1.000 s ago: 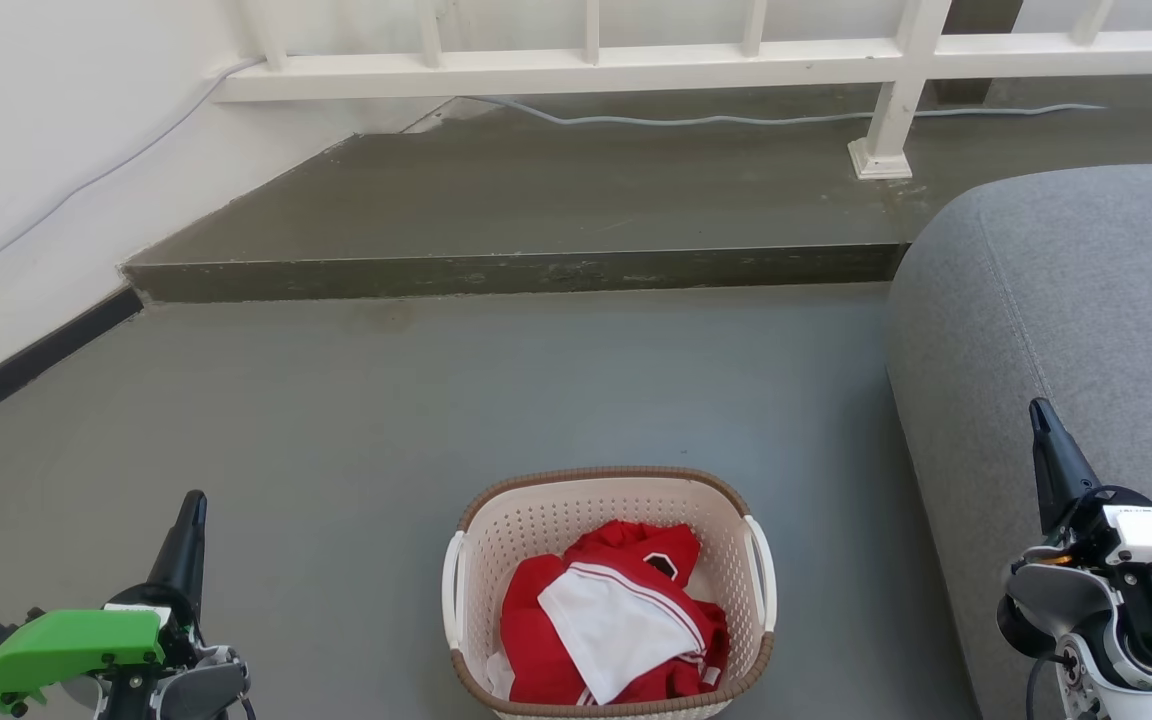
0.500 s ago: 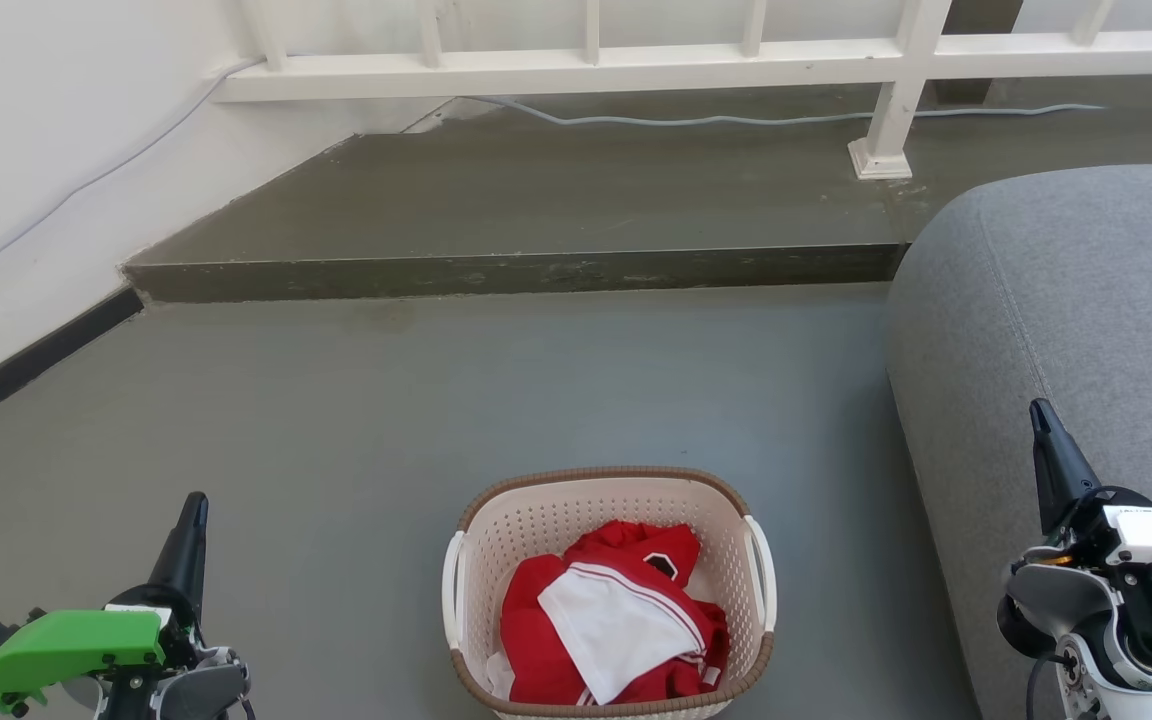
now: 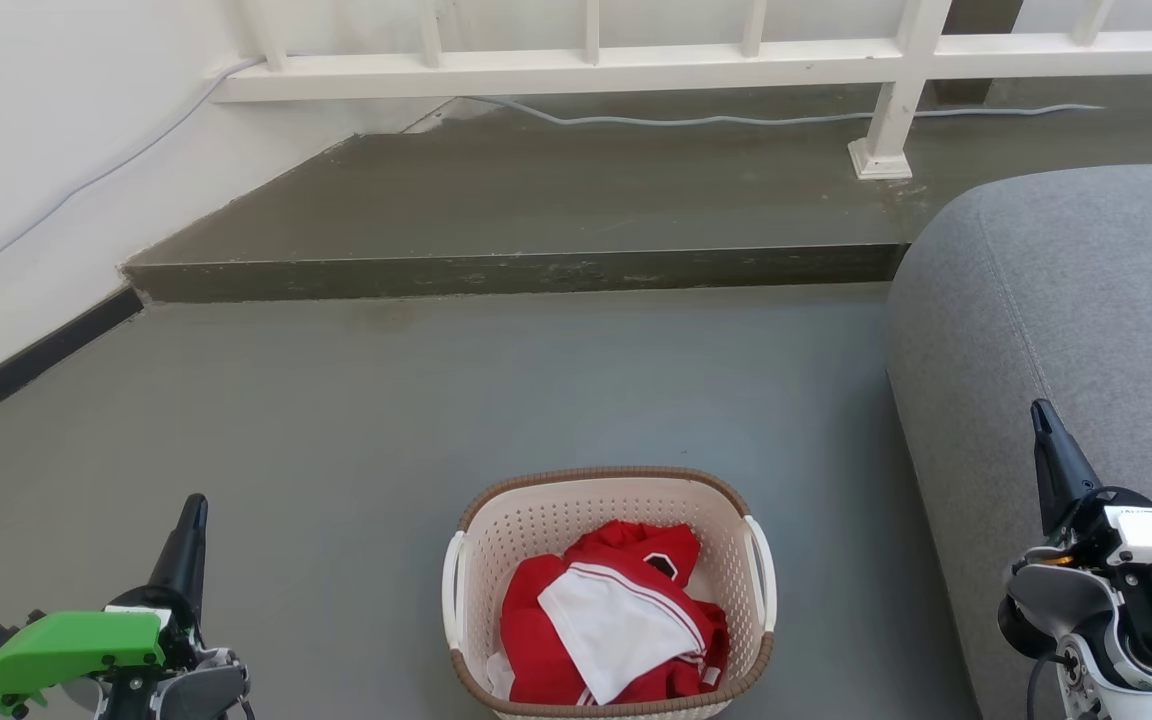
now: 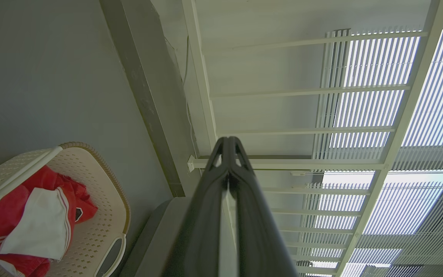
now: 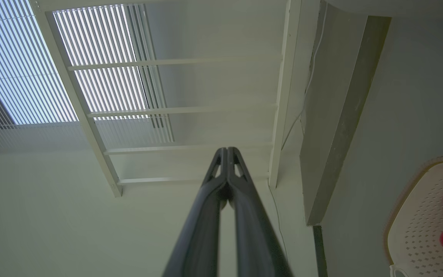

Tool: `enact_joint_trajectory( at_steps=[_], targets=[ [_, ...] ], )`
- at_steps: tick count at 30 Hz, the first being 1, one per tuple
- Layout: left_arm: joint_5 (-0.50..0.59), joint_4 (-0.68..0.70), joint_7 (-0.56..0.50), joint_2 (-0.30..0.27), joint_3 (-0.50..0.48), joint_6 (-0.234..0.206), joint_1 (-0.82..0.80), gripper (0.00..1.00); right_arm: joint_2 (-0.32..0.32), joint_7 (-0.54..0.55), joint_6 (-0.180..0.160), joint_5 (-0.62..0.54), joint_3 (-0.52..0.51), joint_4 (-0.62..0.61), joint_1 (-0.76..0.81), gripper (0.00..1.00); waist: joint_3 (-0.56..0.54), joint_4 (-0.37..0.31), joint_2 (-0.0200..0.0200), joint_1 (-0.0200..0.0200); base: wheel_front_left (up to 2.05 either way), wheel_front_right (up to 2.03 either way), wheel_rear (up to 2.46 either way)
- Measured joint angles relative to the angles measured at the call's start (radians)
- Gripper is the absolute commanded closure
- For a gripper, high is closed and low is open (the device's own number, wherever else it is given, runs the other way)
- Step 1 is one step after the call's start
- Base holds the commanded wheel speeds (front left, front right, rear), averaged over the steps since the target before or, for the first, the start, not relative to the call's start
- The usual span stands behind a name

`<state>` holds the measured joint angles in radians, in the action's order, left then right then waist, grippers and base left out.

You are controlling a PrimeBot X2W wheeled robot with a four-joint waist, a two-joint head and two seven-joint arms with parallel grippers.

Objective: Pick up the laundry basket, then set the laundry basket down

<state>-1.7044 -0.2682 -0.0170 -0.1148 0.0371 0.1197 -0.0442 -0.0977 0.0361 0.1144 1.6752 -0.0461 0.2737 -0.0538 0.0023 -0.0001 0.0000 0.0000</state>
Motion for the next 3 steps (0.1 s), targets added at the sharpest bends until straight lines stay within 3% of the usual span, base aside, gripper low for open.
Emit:
enact_joint_trajectory(
  at_steps=[3],
  targets=[
    [0.000,-0.002,0.000,0.000,0.000,0.000,0.000,1.00,0.000,0.000,0.000,0.000,0.000,0.001,0.000,1.00,0.000,0.000,0.0000,0.0000,0.00,0.00,0.00]
  ],
)
